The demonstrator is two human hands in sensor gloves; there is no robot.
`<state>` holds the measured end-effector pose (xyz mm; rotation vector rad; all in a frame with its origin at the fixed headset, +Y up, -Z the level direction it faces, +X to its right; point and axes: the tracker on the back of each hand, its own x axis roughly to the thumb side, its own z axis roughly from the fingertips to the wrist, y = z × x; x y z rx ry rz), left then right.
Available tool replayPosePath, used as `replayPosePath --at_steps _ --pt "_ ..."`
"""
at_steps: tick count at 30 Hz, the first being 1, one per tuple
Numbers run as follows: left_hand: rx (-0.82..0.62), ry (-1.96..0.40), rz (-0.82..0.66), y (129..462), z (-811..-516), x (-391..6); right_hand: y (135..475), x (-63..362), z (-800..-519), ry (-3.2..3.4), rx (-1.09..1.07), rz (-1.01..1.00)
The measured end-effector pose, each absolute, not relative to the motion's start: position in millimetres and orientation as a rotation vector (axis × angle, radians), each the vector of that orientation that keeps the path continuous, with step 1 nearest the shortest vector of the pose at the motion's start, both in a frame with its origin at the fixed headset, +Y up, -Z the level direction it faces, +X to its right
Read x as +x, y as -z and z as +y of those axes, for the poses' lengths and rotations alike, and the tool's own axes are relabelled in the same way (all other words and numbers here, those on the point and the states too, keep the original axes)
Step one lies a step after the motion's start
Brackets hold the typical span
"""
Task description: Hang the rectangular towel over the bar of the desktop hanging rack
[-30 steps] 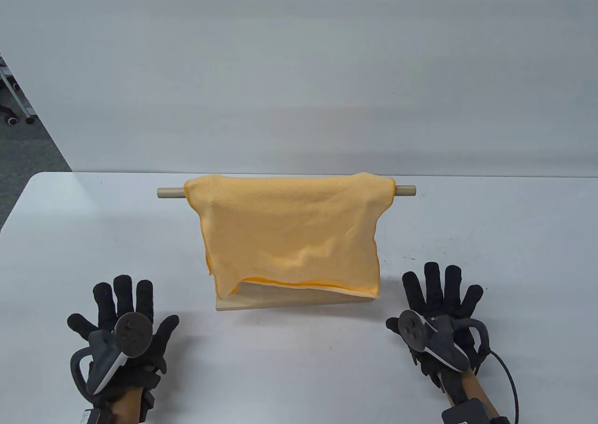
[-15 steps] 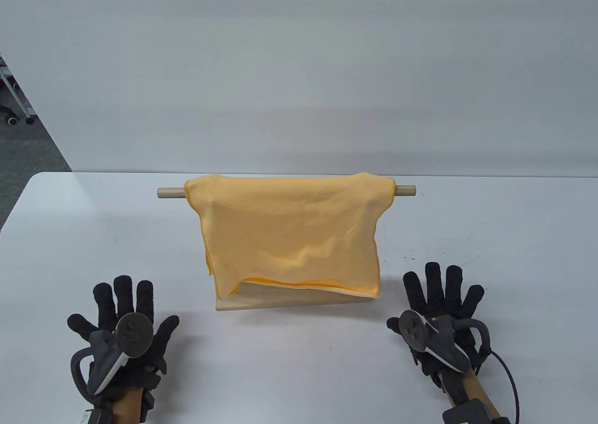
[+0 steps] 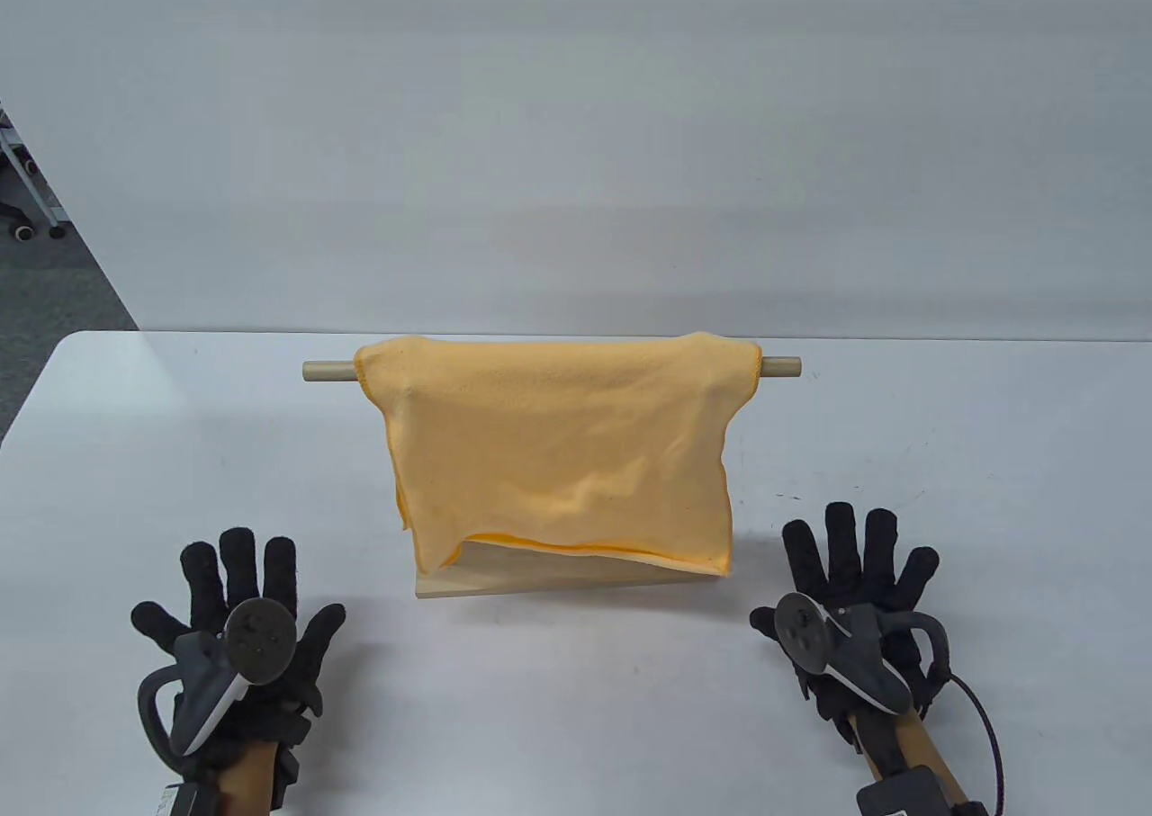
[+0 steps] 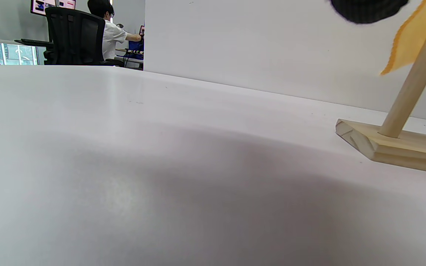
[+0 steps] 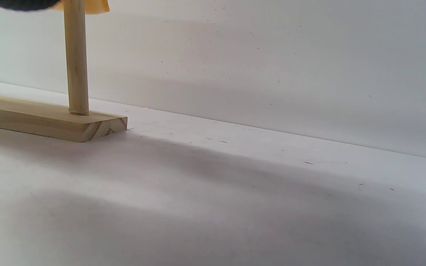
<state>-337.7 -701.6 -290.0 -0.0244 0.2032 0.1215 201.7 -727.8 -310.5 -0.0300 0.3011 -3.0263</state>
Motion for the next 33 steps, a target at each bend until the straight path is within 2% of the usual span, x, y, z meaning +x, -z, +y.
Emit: replayPosePath --at_steps 33 --pt "-0.057 -0.108 0.208 289.8 -708.0 -334.2 308.0 205.0 -726.6 3.037 0.000 0.301"
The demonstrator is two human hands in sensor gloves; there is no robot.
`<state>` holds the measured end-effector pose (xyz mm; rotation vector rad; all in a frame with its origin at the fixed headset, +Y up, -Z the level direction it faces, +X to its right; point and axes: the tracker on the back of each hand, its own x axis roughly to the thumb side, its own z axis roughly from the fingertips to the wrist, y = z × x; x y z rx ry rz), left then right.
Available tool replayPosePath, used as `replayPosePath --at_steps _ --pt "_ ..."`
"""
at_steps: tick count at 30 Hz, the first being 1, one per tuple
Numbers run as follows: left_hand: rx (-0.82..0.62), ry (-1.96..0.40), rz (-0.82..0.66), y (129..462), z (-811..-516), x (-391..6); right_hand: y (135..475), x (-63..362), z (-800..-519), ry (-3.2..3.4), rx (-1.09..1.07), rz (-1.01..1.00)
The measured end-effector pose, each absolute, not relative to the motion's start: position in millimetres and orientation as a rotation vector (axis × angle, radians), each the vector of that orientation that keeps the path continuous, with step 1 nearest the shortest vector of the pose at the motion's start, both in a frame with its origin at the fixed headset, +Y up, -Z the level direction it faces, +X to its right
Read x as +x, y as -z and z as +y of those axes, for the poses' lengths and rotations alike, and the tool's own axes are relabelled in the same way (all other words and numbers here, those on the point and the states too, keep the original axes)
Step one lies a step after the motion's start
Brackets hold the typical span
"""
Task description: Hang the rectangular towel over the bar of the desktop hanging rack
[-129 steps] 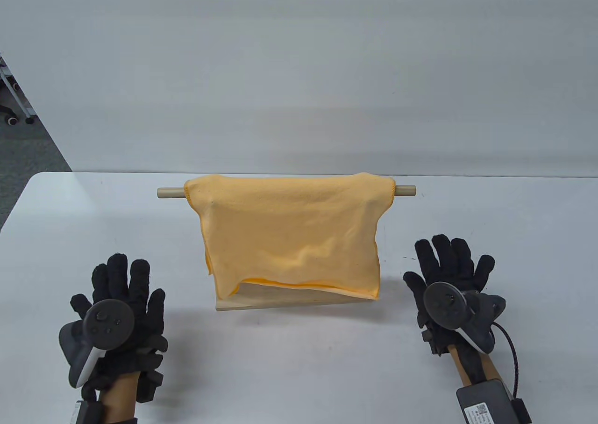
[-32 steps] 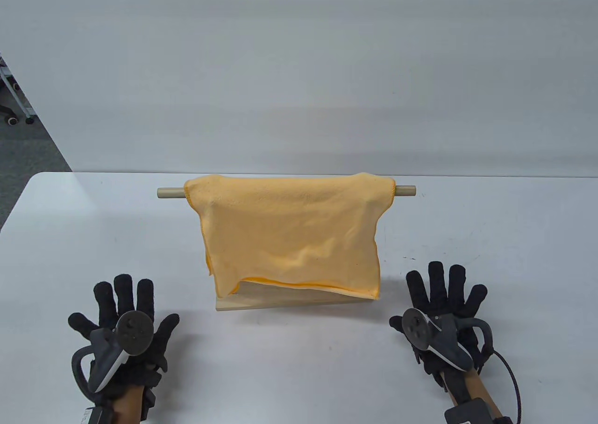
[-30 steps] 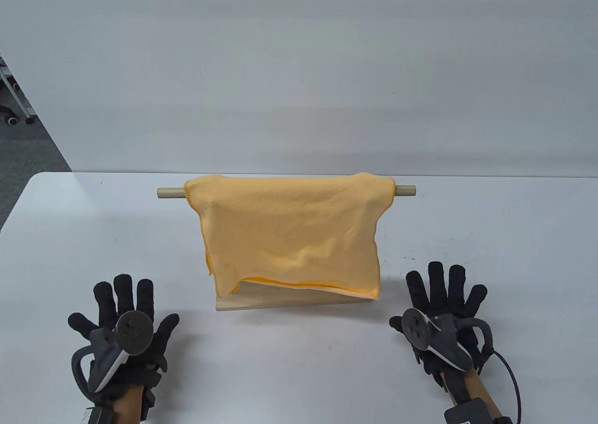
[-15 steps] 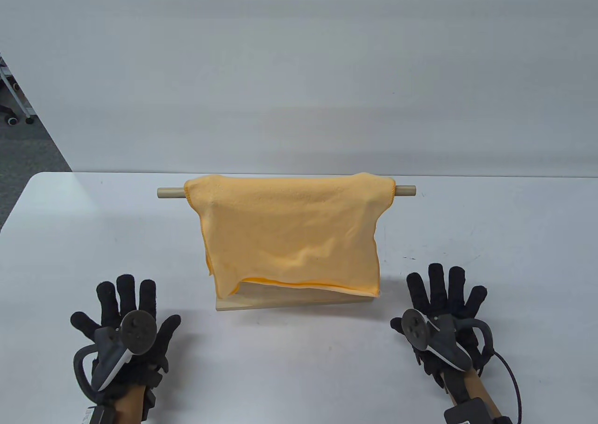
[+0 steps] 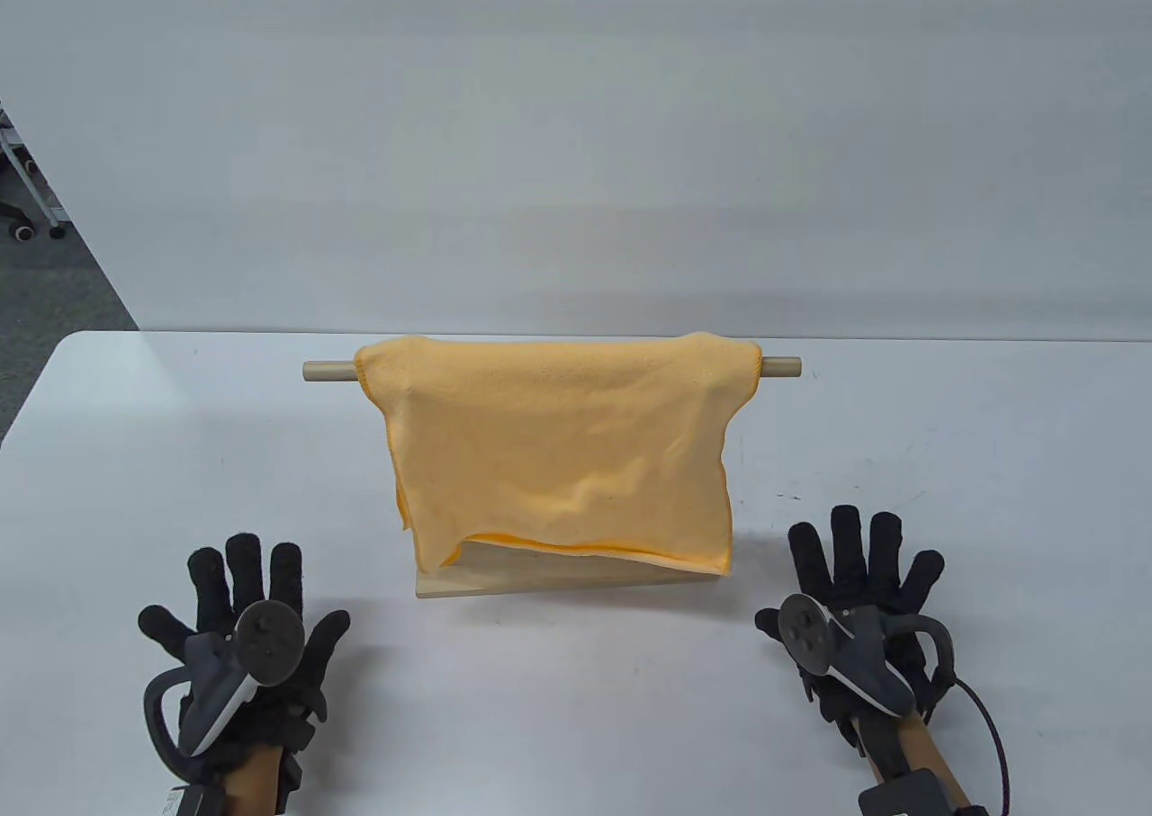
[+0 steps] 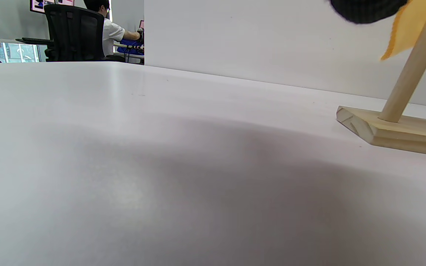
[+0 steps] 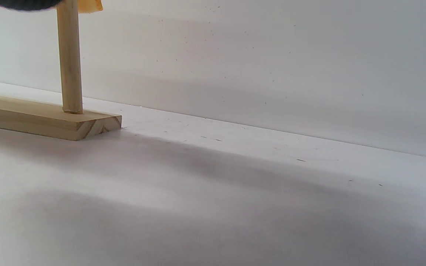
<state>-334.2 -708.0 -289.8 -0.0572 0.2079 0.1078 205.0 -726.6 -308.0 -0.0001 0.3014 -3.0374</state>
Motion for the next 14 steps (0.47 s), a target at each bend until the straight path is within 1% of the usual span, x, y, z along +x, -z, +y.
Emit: replayPosePath --at_steps 8,14 --pt "-0.073 -0.153 0.215 294.2 -710.1 -337.7 309.4 202.8 -727.8 3.048 -0.011 0.294" --pt "-0.087 -0.147 0.201 299.4 -713.3 -331.3 309.2 206.0 -731.6 3.064 0.005 0.255"
